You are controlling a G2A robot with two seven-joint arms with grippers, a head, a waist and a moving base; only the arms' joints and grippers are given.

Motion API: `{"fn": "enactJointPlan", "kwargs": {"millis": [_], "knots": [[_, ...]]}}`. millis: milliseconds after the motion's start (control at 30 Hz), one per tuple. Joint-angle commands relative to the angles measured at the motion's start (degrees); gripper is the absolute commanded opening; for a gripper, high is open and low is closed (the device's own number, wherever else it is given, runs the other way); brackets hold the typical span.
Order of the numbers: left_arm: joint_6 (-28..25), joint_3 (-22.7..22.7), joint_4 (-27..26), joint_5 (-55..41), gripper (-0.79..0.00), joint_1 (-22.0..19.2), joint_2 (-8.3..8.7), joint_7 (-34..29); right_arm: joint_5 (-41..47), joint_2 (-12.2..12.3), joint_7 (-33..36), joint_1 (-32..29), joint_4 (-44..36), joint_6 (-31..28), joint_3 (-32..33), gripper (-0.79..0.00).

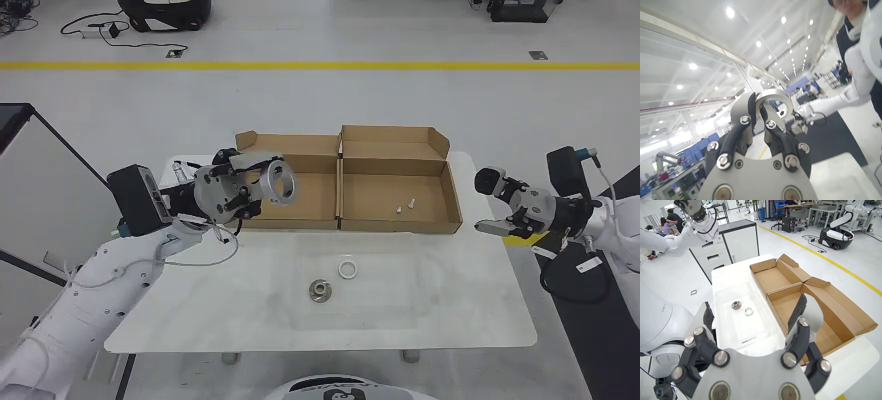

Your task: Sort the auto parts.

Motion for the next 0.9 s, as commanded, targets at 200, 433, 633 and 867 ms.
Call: {"fn": "enactJointPlan", "kwargs": {"millis": [200, 433, 633, 867], "knots": [[-0.59, 0.73, 1.09, -1.69, -0.785, -4.25, -1.55, -8.05, -0.01, 0.00, 0.00, 0.00, 0.00, 0.00, 0.00, 0.000], [-2.31, 5.45, 7.69, -1.76, -0.785, -14.56, -4.37, -21.96, -0.01, 0.00, 0.00, 0.00, 0.00, 0.00, 0.00, 0.000], [-2.61, 11.06, 12.48, -0.30, -0.785, -20.45, -6.98, -35.11, -0.01, 0.00, 0.00, 0.00, 0.00, 0.00, 0.00, 0.000], [-4.43, 15.44, 14.91, 3.95, -0.785, -23.74, -9.08, -44.82, -0.01, 0.00, 0.00, 0.00, 0.00, 0.00, 0.00, 0.000]]}}
